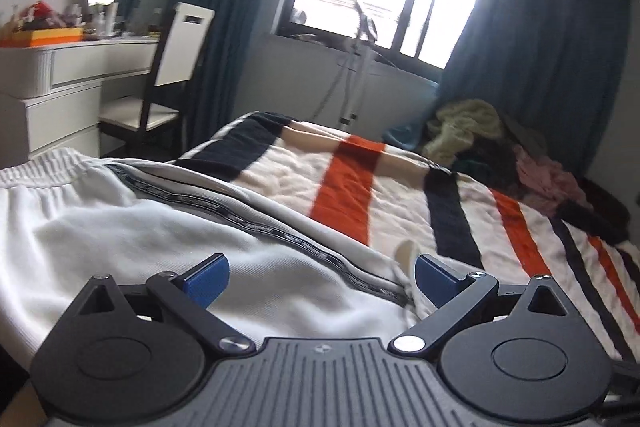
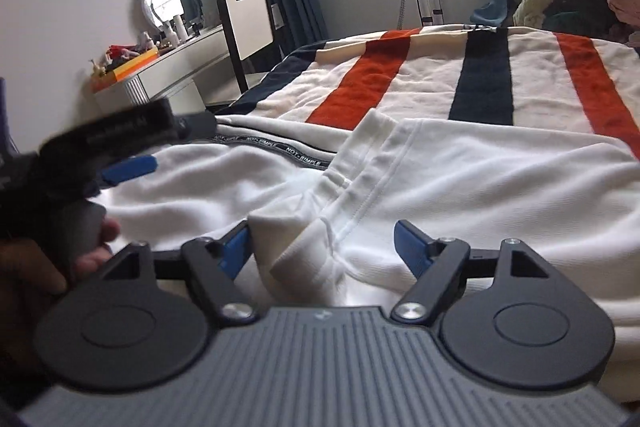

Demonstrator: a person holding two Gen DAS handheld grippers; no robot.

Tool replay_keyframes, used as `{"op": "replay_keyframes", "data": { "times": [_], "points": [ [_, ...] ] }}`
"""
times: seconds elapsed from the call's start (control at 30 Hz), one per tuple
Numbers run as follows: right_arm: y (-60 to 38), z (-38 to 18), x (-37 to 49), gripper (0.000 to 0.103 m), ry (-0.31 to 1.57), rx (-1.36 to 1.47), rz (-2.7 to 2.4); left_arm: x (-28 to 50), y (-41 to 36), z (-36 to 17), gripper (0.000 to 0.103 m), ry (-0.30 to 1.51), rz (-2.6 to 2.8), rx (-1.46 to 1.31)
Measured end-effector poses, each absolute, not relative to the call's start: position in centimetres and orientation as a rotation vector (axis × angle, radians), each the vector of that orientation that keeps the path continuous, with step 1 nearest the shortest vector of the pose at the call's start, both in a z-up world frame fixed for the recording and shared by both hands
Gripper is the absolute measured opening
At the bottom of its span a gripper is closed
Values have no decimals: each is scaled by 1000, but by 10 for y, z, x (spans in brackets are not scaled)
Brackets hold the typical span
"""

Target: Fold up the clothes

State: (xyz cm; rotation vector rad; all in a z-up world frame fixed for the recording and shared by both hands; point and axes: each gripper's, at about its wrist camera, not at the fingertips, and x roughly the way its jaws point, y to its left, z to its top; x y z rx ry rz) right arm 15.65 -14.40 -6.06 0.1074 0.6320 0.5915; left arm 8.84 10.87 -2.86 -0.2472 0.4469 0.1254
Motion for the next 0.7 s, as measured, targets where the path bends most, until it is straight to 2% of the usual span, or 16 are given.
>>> {"op": "replay_keyframes", "data": {
  "times": [0.27,0.47,0.7],
  "points": [
    [-224,-30,124,81,561,146,429,71,57,-40,101,480,28,-124],
    [-266,-58,133,81,600,291,308,71,41,-56,101,585,40,-53],
    [-255,-95,148,80,750,182,221,77,29,-72,102,681,94,71]
  ]
}}
